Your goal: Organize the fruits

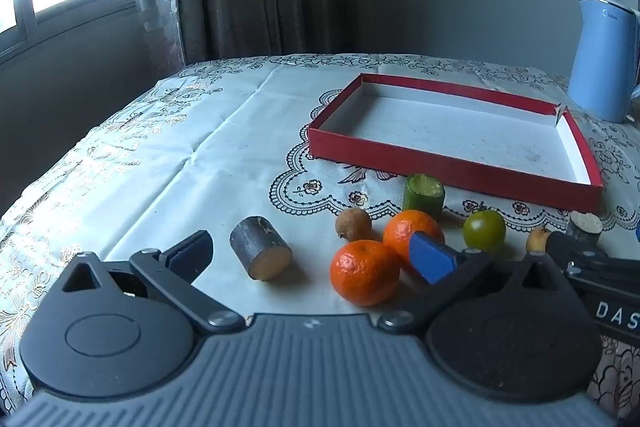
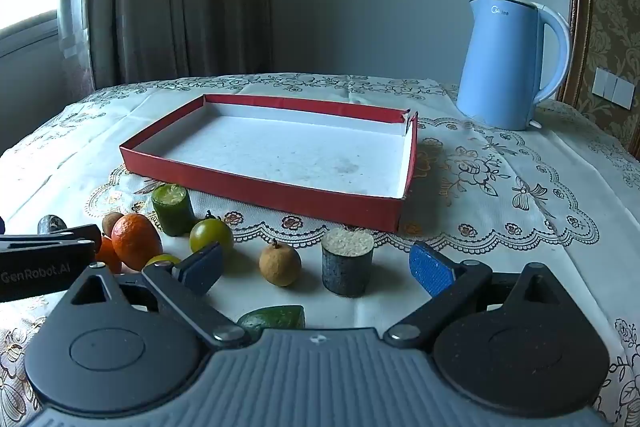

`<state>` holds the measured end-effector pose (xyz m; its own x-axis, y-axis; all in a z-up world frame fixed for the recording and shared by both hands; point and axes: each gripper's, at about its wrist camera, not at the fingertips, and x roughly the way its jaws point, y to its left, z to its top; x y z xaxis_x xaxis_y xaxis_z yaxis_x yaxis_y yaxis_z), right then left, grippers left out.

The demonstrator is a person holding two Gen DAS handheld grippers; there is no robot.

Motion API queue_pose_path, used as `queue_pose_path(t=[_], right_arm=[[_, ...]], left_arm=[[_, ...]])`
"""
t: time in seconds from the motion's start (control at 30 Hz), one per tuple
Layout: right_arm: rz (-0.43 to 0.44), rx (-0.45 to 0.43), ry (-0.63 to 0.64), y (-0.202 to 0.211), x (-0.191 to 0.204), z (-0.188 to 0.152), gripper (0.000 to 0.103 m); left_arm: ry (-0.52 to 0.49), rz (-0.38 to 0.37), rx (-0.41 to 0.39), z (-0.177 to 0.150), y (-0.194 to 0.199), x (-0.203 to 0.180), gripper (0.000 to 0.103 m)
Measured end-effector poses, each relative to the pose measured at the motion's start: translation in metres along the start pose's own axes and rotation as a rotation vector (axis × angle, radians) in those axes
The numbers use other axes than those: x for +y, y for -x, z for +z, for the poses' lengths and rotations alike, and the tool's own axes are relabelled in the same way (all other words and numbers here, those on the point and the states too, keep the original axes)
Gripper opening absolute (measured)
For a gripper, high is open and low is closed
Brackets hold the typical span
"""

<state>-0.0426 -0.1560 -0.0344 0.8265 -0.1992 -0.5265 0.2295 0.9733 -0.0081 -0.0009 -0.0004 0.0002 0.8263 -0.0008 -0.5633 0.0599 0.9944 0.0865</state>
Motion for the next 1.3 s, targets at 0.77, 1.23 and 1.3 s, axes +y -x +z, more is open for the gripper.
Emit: queue_pose_path(t=[0.77,1.23,1.3], right_arm=[[0.009,0.001,0.008,0.0023,0.0033,0.0016,0.100],[0.022,-0.031,-0.002,0.0039,0.0024,0.0023,0.100],[0.025,-0.041,-0.010,0.0043,0.0020,0.0016,0.100]], left_arm=[[-0.001,-0.007,-0.009,-0.0010,0.0007,-0.0008,0.103],[0.000,-0.012,0.005,0.0004,-0.0011,-0.0005,0.103],[0.003,-0.013,0.003,0.0001,-0.0015,-0.0002,0.103]])
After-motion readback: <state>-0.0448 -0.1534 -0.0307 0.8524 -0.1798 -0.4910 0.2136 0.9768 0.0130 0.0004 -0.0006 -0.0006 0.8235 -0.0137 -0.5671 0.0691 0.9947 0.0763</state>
